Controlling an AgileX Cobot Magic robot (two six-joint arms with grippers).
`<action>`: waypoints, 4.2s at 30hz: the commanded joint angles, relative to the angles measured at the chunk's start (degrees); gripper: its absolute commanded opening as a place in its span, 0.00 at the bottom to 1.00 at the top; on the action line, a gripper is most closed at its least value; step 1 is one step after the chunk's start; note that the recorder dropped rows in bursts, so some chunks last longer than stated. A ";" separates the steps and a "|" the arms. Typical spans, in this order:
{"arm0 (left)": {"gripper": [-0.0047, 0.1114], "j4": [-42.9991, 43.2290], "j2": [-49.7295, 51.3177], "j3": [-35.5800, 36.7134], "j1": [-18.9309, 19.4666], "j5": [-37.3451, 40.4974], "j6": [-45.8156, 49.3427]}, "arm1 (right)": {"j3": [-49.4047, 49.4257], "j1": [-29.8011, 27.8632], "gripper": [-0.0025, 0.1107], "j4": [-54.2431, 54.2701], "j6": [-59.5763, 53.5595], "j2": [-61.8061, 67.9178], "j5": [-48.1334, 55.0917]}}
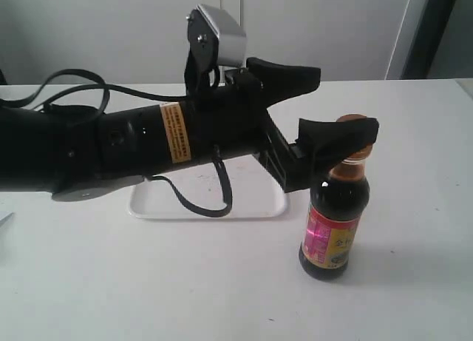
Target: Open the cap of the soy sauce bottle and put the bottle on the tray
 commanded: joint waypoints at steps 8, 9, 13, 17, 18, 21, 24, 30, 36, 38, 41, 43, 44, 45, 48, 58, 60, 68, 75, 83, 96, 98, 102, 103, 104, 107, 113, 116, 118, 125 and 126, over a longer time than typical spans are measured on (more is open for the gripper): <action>0.94 -0.10 4.21 -1.91 -1.96 0.47 0.95 | 0.28 -0.19 0.02 0.00 -0.12 -0.32 -0.31; 0.94 -0.10 4.21 -1.91 -2.11 0.34 1.19 | 0.28 -0.19 0.02 0.00 -0.12 -0.32 -0.31; 0.94 -0.71 4.21 -1.91 -2.60 0.62 1.40 | 0.28 -0.19 0.02 0.00 -0.12 -0.32 -0.31; 0.94 -1.38 6.59 -2.43 -2.60 -1.36 1.40 | 0.28 -0.19 0.02 0.00 -0.12 -0.32 -0.31; 0.94 -1.51 7.15 -2.78 -2.60 -1.36 1.40 | 0.28 -0.19 0.02 0.00 -0.12 -0.32 -0.31; 0.94 -1.81 10.27 -5.34 -2.60 -1.36 1.28 | 0.28 -0.19 0.02 0.00 -0.12 -0.32 0.02; 0.94 -1.70 12.63 -6.26 -2.60 -1.98 0.90 | 0.28 -0.19 0.02 0.00 -0.12 -0.32 0.02; 0.94 -1.32 15.95 -6.26 -2.60 -3.22 1.11 | 0.28 -0.19 0.02 0.00 -0.12 -0.32 0.02; 0.94 -1.32 18.38 -6.39 -2.60 -4.19 1.51 | 0.28 -0.19 0.02 0.00 -0.12 -0.32 0.02; 0.94 -1.63 19.40 -6.50 -2.60 -4.65 1.81 | 0.28 -0.19 0.02 0.00 -0.12 -0.32 0.02; 0.94 -2.52 20.20 -6.50 -2.60 -5.05 2.41 | 0.28 -0.19 0.02 0.00 -0.12 -0.32 0.02; 0.94 -2.65 20.54 -6.50 -2.60 -4.83 2.77 | 0.28 -0.19 0.02 0.00 -0.12 -0.32 0.02; 0.94 -2.82 20.79 -6.50 -2.60 -5.57 2.89 | 0.28 -0.19 0.02 0.00 -0.12 -0.32 0.02; 0.94 -3.16 21.08 -6.50 -2.60 -6.90 3.25 | 0.28 -0.19 0.02 0.00 -0.12 -0.32 0.02; 0.94 -5.09 22.30 -6.50 -2.60 -8.37 3.93 | 0.28 -0.19 0.02 0.00 0.07 -0.32 0.02; 0.94 -6.92 24.17 -6.50 -2.60 -8.37 6.19 | 0.28 -0.19 0.02 0.00 -0.14 -0.32 0.13; 0.94 -6.92 24.17 -6.50 -2.60 -8.37 6.32 | 0.28 -0.19 0.02 0.00 -0.12 -0.32 0.24; 0.94 -10.04 24.17 -6.72 -5.77 -6.92 11.51 | 0.28 -0.19 0.02 0.00 -0.12 -0.32 0.24; 0.94 -11.22 24.17 -7.17 -6.29 -4.72 12.23 | 0.28 -0.19 0.02 0.00 -0.12 -0.32 0.46; 0.94 -11.37 24.17 -7.17 -6.29 -4.11 12.99 | 0.28 -0.19 0.02 0.00 -0.12 -0.32 0.46; 0.94 -13.82 27.52 -7.17 -6.29 -7.25 13.99 | 0.28 -0.19 0.02 0.00 -0.12 -0.32 0.82; 0.91 -13.82 27.52 -7.17 -6.29 -7.25 13.99 | 0.28 -0.19 0.02 0.00 -0.12 -0.32 0.82; 0.78 -13.82 27.52 -7.17 -6.29 -7.15 14.50 | 0.28 -0.19 0.02 0.00 -0.12 -0.32 0.82; 0.75 -13.82 27.52 -7.17 -6.29 -7.15 14.82 | 0.28 -0.19 0.02 0.00 -0.12 -0.32 0.82; 0.72 -13.82 27.52 -7.17 -6.29 -7.15 14.91 | 0.28 -0.19 0.02 0.00 -0.12 -0.32 0.82; 0.59 -13.82 27.52 -7.17 -6.29 -6.74 14.91 | 0.28 -0.19 0.02 0.00 -0.12 -0.32 0.93; 0.12 -13.82 27.52 -7.17 -6.29 -5.86 15.23 | 0.28 -0.19 0.02 0.00 -0.12 -0.32 0.67; 0.04 -13.82 27.52 -7.17 -6.29 -6.00 16.32 | 0.28 -0.19 0.02 0.00 -0.12 -0.32 -1.59; 0.04 -13.68 27.52 -7.17 -6.29 -6.00 16.57 | 0.28 -0.19 0.02 0.77 -0.12 -0.32 -4.27; 0.04 -13.57 27.52 -7.17 -6.29 -6.48 16.79 | 0.28 -0.19 0.02 1.37 7.37 -0.32 -15.76; 0.04 -13.57 27.52 -7.17 -6.29 -6.48 16.79 | 0.28 -0.19 0.02 1.37 7.37 -0.32 -15.88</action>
